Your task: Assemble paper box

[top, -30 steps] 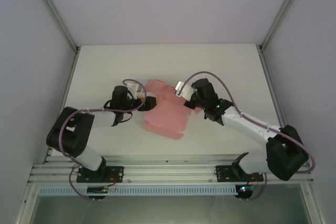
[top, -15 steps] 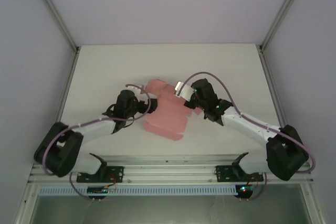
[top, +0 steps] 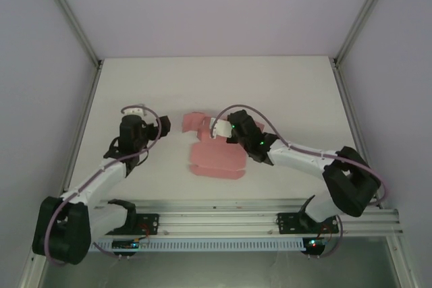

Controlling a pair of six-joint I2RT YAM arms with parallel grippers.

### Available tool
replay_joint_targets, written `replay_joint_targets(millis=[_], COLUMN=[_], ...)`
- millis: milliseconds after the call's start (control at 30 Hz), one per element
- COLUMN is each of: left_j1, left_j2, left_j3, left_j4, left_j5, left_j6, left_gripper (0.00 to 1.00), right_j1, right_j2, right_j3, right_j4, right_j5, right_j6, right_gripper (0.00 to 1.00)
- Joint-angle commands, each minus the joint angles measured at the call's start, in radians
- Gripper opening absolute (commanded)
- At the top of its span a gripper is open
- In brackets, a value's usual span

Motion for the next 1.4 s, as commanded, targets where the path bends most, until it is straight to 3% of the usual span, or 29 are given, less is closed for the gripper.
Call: replay_joint_targets(millis=[0, 233, 433, 767, 1067, 1367], left_j1=[0.03, 0.041, 0.04, -0.018, -0.104, -0.131], left_j2=[0.079, 0.261, 0.406, 0.524, 0.47, 0.473], left_j3=[0.036, 0.092, 0.132, 0.215, 0.14, 0.071], left_j4=[-0.016, 0.12, 0.237, 0.185, 0.249, 0.342], left_j5=[0.012, 0.145, 0.331, 0.52, 0.569, 0.514], left_j6=[-0.013, 0.031, 0.115, 0.231, 0.257, 0.206], left_gripper=[1.0, 1.0, 1.0, 1.0, 1.0, 0.98], right_j1=[0.023, 0.047, 0.068, 0.087, 0.088, 0.101], right_j2=[0.036, 0.037, 0.073, 0.112, 0.099, 0.091], right_j3=[-0.008, -0.069, -0.131, -0.16, -0.161, -0.192], right_j4=[0.108, 0.241, 0.355, 0.418, 0.388, 0.395], right_j5=[0.095, 0.088, 0.148, 0.184, 0.186, 0.2], right_j6=[-0.118, -0.167, -0.216, -0.191, -0.183, -0.16], right_gripper=[0.0, 0.0, 0.0, 0.0, 0.0, 0.0])
